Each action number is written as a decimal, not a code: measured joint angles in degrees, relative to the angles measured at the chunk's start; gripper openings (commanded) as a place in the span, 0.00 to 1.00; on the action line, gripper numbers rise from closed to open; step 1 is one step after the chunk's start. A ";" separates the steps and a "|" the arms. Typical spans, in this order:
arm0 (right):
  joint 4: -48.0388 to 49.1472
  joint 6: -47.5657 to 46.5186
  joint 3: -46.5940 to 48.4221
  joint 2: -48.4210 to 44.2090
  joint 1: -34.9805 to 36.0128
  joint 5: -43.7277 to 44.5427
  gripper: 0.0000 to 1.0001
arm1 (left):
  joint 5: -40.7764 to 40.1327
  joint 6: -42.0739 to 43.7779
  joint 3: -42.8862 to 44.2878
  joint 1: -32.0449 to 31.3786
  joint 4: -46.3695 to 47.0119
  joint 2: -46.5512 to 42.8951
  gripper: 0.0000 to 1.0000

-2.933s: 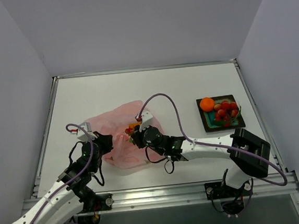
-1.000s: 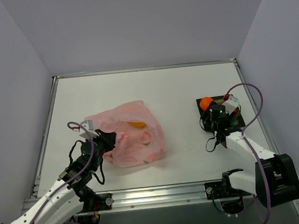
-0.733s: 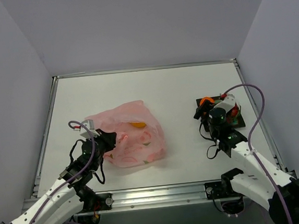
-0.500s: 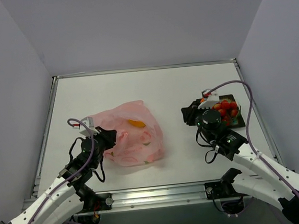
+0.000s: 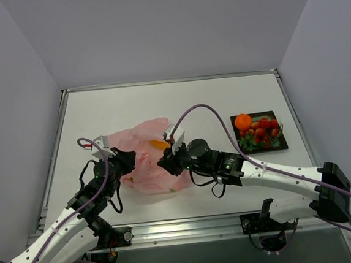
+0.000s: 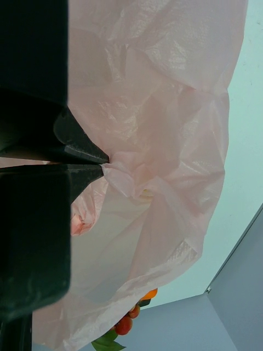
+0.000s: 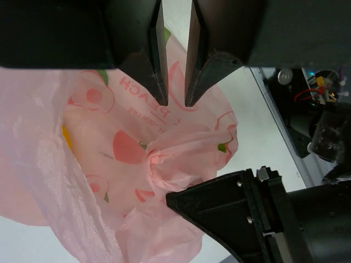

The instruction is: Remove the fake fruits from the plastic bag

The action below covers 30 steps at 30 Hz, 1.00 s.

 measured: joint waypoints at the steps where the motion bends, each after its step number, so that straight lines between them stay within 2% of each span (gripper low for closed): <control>1: 0.02 -0.52 0.35 1.05 0.26 -0.15 0.14 | -0.02 0.00 0.00 0.00 -0.15 0.00 0.02; 6: 0.87 -2.51 2.43 8.20 -1.09 0.39 0.14 | -0.20 0.22 0.00 0.02 -0.70 -1.07 0.02; 11: 1.33 -4.85 7.06 19.26 -5.22 1.36 0.15 | -0.26 0.48 0.02 0.26 -1.22 -2.14 0.02; 14: 1.84 -6.97 9.86 25.57 -7.32 2.29 0.27 | -0.22 0.61 0.20 0.26 -1.38 -2.03 0.02; 15: 2.01 -7.72 10.56 27.19 -7.80 3.10 0.35 | -0.20 0.61 0.20 0.26 -1.36 -1.86 0.02; 17: 2.56 -9.25 11.93 29.79 -8.63 4.50 0.43 | -0.17 0.63 0.20 0.26 -1.31 -1.51 0.02; 18: 2.64 -9.97 12.90 30.95 -9.01 4.79 0.52 | -0.17 0.63 0.20 0.26 -1.25 -1.27 0.02; 21: 4.09 -12.35 16.61 34.82 -10.34 5.07 0.66 | -0.15 0.70 0.20 0.26 -0.94 -0.52 0.02; 27: 6.43 -15.28 21.75 41.94 -13.99 2.97 0.87 | -0.15 1.03 0.20 0.37 -0.13 1.11 0.02; 30: 6.75 -15.82 25.11 46.16 -16.44 -1.05 0.93 | -0.15 1.05 0.20 0.48 1.03 2.29 0.02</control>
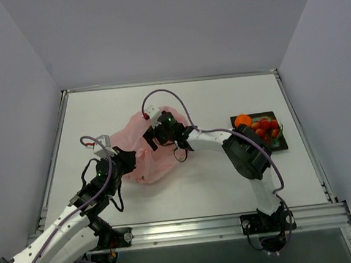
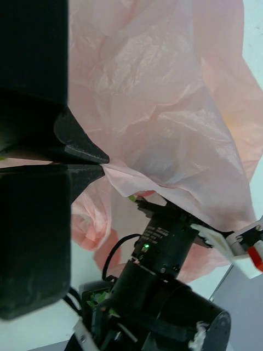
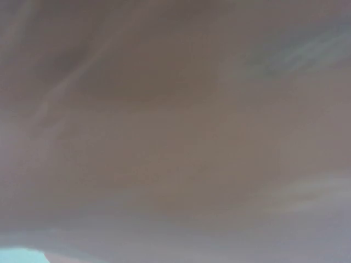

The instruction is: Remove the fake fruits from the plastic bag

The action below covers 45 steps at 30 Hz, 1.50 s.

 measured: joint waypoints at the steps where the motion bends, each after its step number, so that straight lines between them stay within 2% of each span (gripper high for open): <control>1: 0.15 0.00 1.44 1.57 -0.83 -1.20 0.93 | 0.00 0.00 0.00 0.07 0.31 0.50 0.02; 3: 0.52 -0.02 4.11 4.66 -2.29 -3.69 0.97 | 0.07 0.00 0.00 0.31 0.59 1.27 0.02; 7: 0.61 -0.50 8.07 9.51 -3.98 -7.30 0.97 | 0.02 0.07 0.00 1.07 0.98 1.79 0.02; 9: 0.46 -1.36 8.70 10.58 -4.26 -8.70 0.82 | -0.07 0.26 0.02 1.62 1.03 1.79 0.02; 11: 0.00 -1.57 8.63 10.58 -4.17 -10.47 0.77 | -0.17 0.66 0.04 2.29 0.72 1.60 0.02; 13: 1.68 -1.25 6.78 9.55 -3.96 -11.87 0.77 | -0.57 0.98 0.11 3.04 -0.11 1.01 0.02; 17: 8.37 3.74 -3.04 3.52 -3.72 -12.07 0.83 | -0.81 1.11 1.27 4.44 -0.81 1.62 0.02; 22: 17.14 17.70 -7.10 0.26 -2.84 -2.60 0.81 | 0.24 1.05 8.09 5.09 -0.17 7.41 0.02; 24: 20.06 24.37 -7.50 0.26 -1.99 3.56 0.70 | 0.76 0.83 9.86 5.14 0.02 8.33 0.02; 28: 24.79 36.83 -7.13 2.27 -0.26 13.92 0.63 | 1.42 -0.22 12.39 5.14 -0.63 7.96 0.02; 31: 25.86 43.04 -5.46 5.31 0.76 20.02 0.69 | 1.53 -1.11 12.70 5.14 -1.66 7.15 0.02; 32: 25.83 44.65 -4.90 6.19 1.07 21.62 0.75 | 1.70 -1.46 12.70 5.14 -2.23 6.95 0.02; 33: 25.53 46.10 -4.07 7.04 1.29 23.12 0.86 | 1.73 -1.77 12.66 5.14 -2.73 6.82 0.02; 35: 23.52 48.54 -1.14 8.81 1.38 26.32 0.99 | 1.95 -2.45 12.17 5.14 -3.04 6.43 0.02; 45: 13.49 52.15 19.61 20.57 1.49 34.07 1.00 | 3.67 -5.46 4.37 5.14 -4.70 3.43 0.02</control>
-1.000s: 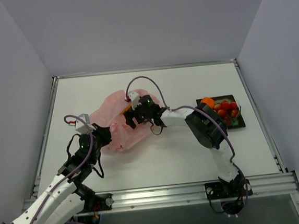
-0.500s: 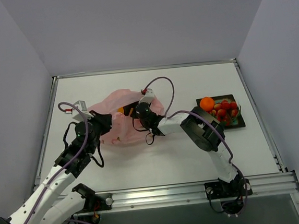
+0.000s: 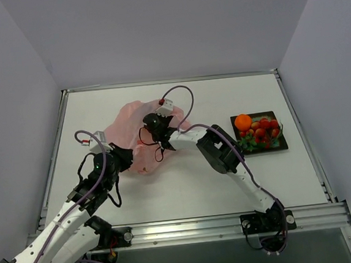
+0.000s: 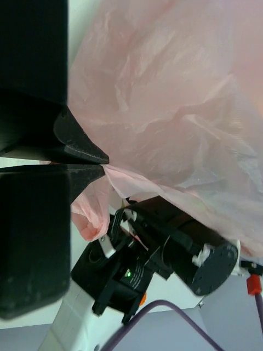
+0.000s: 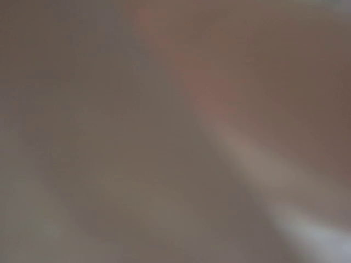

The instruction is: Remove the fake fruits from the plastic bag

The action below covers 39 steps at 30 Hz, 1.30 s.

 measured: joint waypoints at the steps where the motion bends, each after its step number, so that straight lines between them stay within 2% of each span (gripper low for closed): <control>1: -1.25 -0.20 1.79 1.73 0.00 0.13 1.00 | 0.17 -0.13 -0.24 0.00 -0.55 -0.35 0.03; 5: -0.35 0.13 2.67 3.69 0.26 0.79 0.99 | 0.26 -0.13 -0.28 0.00 -0.90 -1.64 0.02; 7: 0.13 -0.42 2.56 3.69 0.37 0.74 0.91 | 0.24 -0.09 -0.28 0.02 -0.90 -2.08 0.02; 8: 0.57 -1.11 2.36 3.67 0.44 0.72 0.66 | 0.24 -0.09 -0.28 0.02 -0.90 -2.10 0.02; 10: 3.06 -2.25 1.31 3.23 0.46 0.48 0.33 | 0.26 -0.07 -0.28 0.02 -0.94 -2.08 0.03; 13: 8.28 -4.11 -4.20 0.37 0.17 -1.46 0.21 | 0.26 -0.04 -0.28 0.04 -1.29 -2.21 0.02; 16: 13.00 -7.13 -10.16 -2.75 -0.46 -4.63 0.18 | 0.20 0.24 -0.28 0.07 -1.68 -2.58 0.02; 18: 16.00 -9.11 -14.53 -4.92 -0.83 -7.58 0.13 | 0.09 0.50 -0.28 0.07 -2.08 -2.89 0.02; 22: 20.46 -11.76 -24.90 -10.93 -2.58 -15.50 0.09 | -0.46 1.25 -0.13 0.07 -3.52 -3.10 0.03; 29: 19.52 -12.72 -40.87 -25.49 -4.74 -27.19 0.10 | -1.16 2.95 1.42 0.28 -5.29 -4.02 0.02; 33: 18.34 -12.39 -46.07 -32.00 -4.11 -30.84 0.12 | -1.16 3.65 2.60 0.37 -5.46 -3.96 0.02; 36: 16.79 -12.31 -48.17 -35.08 -3.69 -31.65 0.20 | -0.90 3.82 2.73 0.37 -5.49 -3.78 0.02; 37: 16.57 -12.31 -49.22 -36.04 -3.50 -31.76 0.32 | -0.72 3.82 2.73 0.37 -5.49 -3.67 0.02; 39: 16.44 -12.68 -51.89 -37.53 -3.23 -31.91 0.43 | -0.46 3.82 2.73 0.37 -5.51 -3.67 0.02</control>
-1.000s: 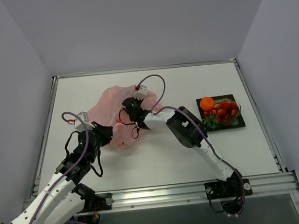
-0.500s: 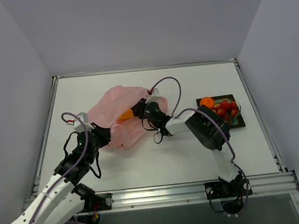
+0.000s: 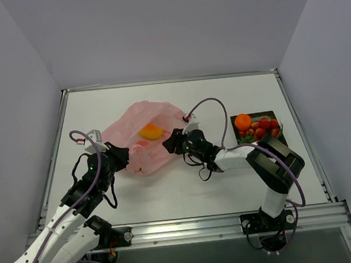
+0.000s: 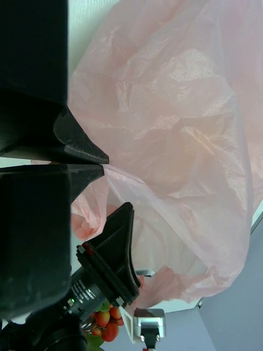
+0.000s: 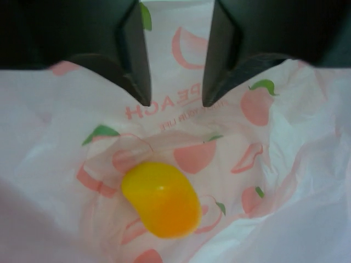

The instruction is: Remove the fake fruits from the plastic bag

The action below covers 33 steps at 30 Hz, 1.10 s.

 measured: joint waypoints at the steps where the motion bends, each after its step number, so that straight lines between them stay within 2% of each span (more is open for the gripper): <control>1: -0.09 -0.46 -1.18 -0.39 0.24 -0.09 0.50 | 0.15 0.00 0.00 0.00 0.00 -0.15 0.02; 6: -6.78 -6.93 -0.35 -0.63 0.15 -2.40 0.50 | 0.72 -0.02 0.00 0.00 0.00 -0.94 0.02; 9: -14.84 -14.82 8.41 -0.24 0.20 -5.64 0.50 | 1.11 -0.02 0.00 0.00 0.00 -0.94 0.02; 11: -15.43 -18.99 13.35 -0.24 0.20 -7.72 0.53 | 1.31 -0.04 0.00 0.00 0.02 -0.96 0.03; 15: -14.38 -25.62 20.06 2.27 0.20 -11.21 0.73 | 2.03 -0.09 -0.02 0.00 0.11 -0.92 0.02; 17: -14.67 -28.81 23.41 5.88 0.20 -12.87 0.79 | 2.60 -0.11 -0.04 0.00 0.42 -0.63 0.02; 18: -14.97 -30.67 25.31 8.52 0.20 -13.86 0.85 | 2.82 -0.13 -0.04 0.00 0.66 -0.42 0.02; 24: -20.98 -40.22 35.58 22.25 0.11 -17.55 0.96 | 4.02 -0.26 -0.04 0.00 1.33 0.74 0.02; 28: -24.41 -43.85 40.94 28.02 0.07 -18.25 0.97 | 4.02 -0.26 -0.04 0.00 1.31 0.66 0.02; 29: -24.92 -44.33 41.42 28.87 0.07 -18.34 0.95 | 4.00 -0.26 -0.04 0.00 1.31 0.63 0.02; 30: -25.14 -44.70 41.53 29.55 0.07 -18.47 0.87 | 4.00 -0.26 -0.04 0.00 1.29 0.61 0.02; 33: -23.69 -44.78 41.42 30.62 0.15 -18.36 0.84 | 3.93 -0.24 -0.04 0.00 1.25 0.46 0.02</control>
